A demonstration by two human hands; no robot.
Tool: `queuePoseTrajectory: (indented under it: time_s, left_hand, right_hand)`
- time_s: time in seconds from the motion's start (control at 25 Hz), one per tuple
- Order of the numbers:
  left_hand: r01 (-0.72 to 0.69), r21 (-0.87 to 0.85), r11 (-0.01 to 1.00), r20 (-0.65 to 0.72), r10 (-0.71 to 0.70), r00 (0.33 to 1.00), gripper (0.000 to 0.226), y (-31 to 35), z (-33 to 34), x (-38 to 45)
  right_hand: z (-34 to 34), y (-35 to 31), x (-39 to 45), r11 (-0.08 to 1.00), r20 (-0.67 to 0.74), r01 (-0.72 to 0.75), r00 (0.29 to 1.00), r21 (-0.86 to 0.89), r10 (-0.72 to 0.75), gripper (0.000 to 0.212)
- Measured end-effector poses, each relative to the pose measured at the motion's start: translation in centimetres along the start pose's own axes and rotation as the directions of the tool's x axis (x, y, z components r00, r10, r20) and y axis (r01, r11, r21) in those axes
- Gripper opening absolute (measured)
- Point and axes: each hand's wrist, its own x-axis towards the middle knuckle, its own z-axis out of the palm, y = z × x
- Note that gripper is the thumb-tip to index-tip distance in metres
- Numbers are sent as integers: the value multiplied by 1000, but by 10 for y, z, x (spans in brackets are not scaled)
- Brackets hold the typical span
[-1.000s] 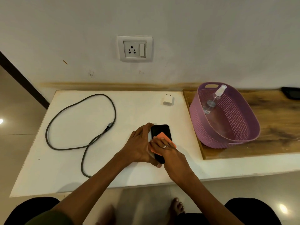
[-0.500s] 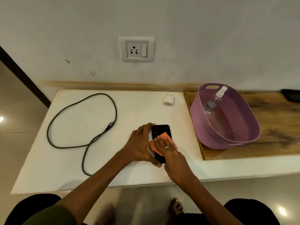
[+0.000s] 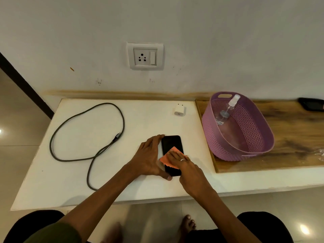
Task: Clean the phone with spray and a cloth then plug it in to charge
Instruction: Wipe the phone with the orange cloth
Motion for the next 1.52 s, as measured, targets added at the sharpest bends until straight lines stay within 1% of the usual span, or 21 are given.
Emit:
queuePoseTrajectory:
  time_s: [0.04,0.08,0.12,0.16,0.2,0.28,0.32,0.36,0.44,0.52,0.6,0.72,0.8,0.96,1.08,1.16,1.28,1.32,1.36,1.44,1.52]
  left_hand:
    - [4,7,1000,4,-4,1000,146,0,0,0]
    - [7,13,1000,5,-7,1000,145,0,0,0]
    - [10,14,1000,3,-10,1000,144,1,-1,0]
    - [10,13,1000,2,-10,1000,143,1,-1,1]
    - [7,11,1000,2,-7,1000,142,2,-1,1]
    - [0,7,1000,-2,0,1000,142,1,0,1]
    - [-2,5,1000,-2,2,1000,142,1,0,1]
    - [-4,-1,1000,-5,4,1000,143,1,0,1]
    - [-20,-10,1000,-28,19,999,146,0,1,1]
    - [-43,4,999,-41,44,998,149,-1,2,0]
    - [-53,16,998,-47,53,997,149,-3,2,-1]
    - [-70,44,997,-53,72,996,149,-4,3,-2]
    - [-56,34,998,-57,58,997,148,-4,4,-1]
    - [-22,10,1000,-43,22,999,144,-3,4,1]
    - [-20,24,1000,-38,21,999,145,-1,3,0]
    - [-24,25,999,-39,25,999,146,0,2,0]
    - [-60,75,995,-33,63,997,147,0,-1,0]
    - [-66,90,994,-26,68,997,147,0,-2,0]
    - [-66,94,993,-21,68,997,148,0,-2,0]
    - [-64,91,994,-15,65,998,148,0,-3,0]
    - [-57,80,995,-15,59,998,146,-1,-1,0]
  right_hand:
    - [-3,6,-2,999,-73,-14,997,33,17,57]
    - [-4,10,-3,998,-94,-54,994,19,55,48]
    - [-6,12,-4,996,-118,-87,989,-24,84,45]
    - [-6,13,-6,994,-131,-105,986,1,105,46]
    - [-6,10,-7,992,-136,-119,983,37,123,52]
    - [-5,3,-12,991,-136,-129,982,27,132,68]
    - [-2,1,-12,990,-105,-137,985,8,137,71]
    - [1,-3,-12,991,-64,-134,989,11,135,70]
    - [6,-12,-15,998,27,-68,997,11,67,64]
    - [12,-19,-21,998,11,29,999,46,-30,61]
    - [16,-18,-26,993,-33,76,997,85,-73,63]
    - [18,-9,-26,998,-8,63,998,-22,-63,74]
    - [13,-1,-25,997,23,21,1000,-77,-19,78]
    - [4,13,-32,988,-95,-146,984,49,150,74]
    - [3,6,-34,985,-110,-169,979,25,171,70]
    - [6,-3,-38,992,-84,-122,989,24,124,70]
    - [11,-19,-49,982,-76,131,990,136,-122,76]
    - [11,-22,-52,972,-95,162,984,171,-148,75]
    - [11,-23,-53,973,-96,134,988,190,-117,70]
    - [9,-20,-53,985,-21,-7,1000,175,11,59]
    - [10,-16,-57,994,59,-43,998,98,37,61]
